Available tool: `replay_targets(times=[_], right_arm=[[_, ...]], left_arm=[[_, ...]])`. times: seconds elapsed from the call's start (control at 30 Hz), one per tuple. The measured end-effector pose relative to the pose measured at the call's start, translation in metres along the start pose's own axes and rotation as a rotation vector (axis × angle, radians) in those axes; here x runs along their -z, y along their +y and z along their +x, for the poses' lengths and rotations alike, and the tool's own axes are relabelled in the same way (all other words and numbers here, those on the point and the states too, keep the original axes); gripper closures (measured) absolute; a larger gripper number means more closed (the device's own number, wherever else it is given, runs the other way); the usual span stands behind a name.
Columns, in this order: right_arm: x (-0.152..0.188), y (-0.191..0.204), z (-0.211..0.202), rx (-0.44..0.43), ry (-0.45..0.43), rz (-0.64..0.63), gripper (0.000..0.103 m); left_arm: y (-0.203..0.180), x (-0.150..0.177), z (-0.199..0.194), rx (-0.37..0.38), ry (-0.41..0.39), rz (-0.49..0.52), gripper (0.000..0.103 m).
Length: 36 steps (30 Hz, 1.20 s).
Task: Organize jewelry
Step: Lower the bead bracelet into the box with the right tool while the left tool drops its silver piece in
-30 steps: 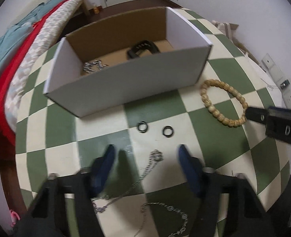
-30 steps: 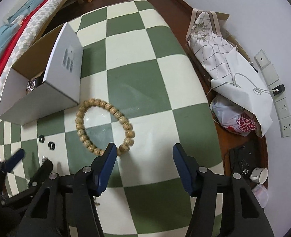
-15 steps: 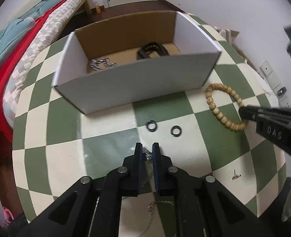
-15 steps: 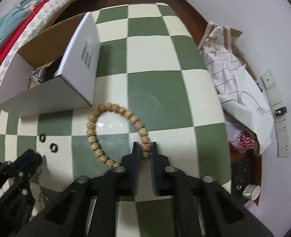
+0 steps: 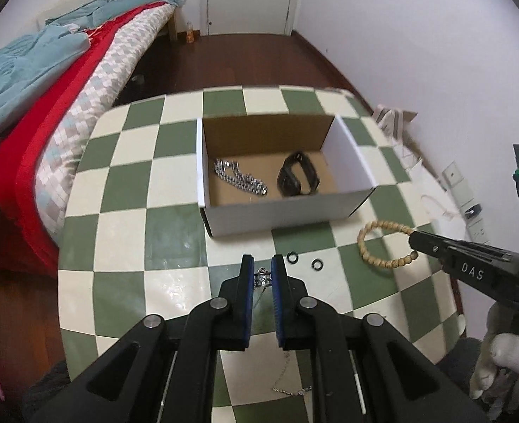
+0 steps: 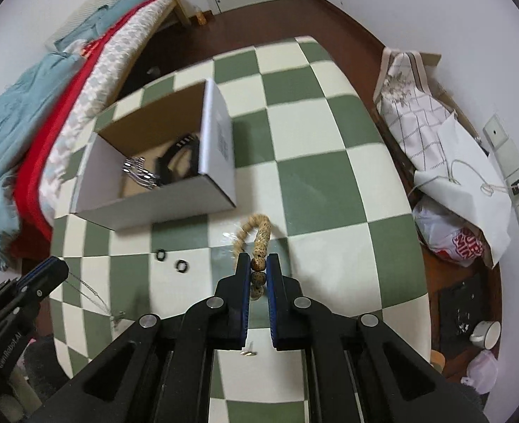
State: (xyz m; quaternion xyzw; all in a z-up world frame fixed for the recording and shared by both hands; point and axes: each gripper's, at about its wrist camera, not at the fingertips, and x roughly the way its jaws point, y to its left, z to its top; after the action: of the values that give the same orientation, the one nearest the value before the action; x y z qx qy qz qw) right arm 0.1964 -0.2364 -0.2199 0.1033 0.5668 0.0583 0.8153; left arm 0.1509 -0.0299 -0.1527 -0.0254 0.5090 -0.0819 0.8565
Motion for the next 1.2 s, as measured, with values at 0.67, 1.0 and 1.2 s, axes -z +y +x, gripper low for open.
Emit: replay_targets(times=[0.67, 1.0, 1.2], right_arm=[[-0.046, 0.052, -0.100, -0.118, -0.150, -0.062, 0.094], [-0.103, 0.083, -0.090, -0.117, -0.152, -0.097, 0.094], [-0.127, 0.093, -0.034, -0.039, -0.080, -0.138, 0.094]], left_arm=[[-0.013, -0.065, -0.079, 0.083, -0.171, 0.036, 0.096], [-0.007, -0.131, -0.071, 0.077, -0.193, 0.060, 0.096], [0.007, -0.141, -0.020, 0.051, -0.097, 0.044, 0.096]])
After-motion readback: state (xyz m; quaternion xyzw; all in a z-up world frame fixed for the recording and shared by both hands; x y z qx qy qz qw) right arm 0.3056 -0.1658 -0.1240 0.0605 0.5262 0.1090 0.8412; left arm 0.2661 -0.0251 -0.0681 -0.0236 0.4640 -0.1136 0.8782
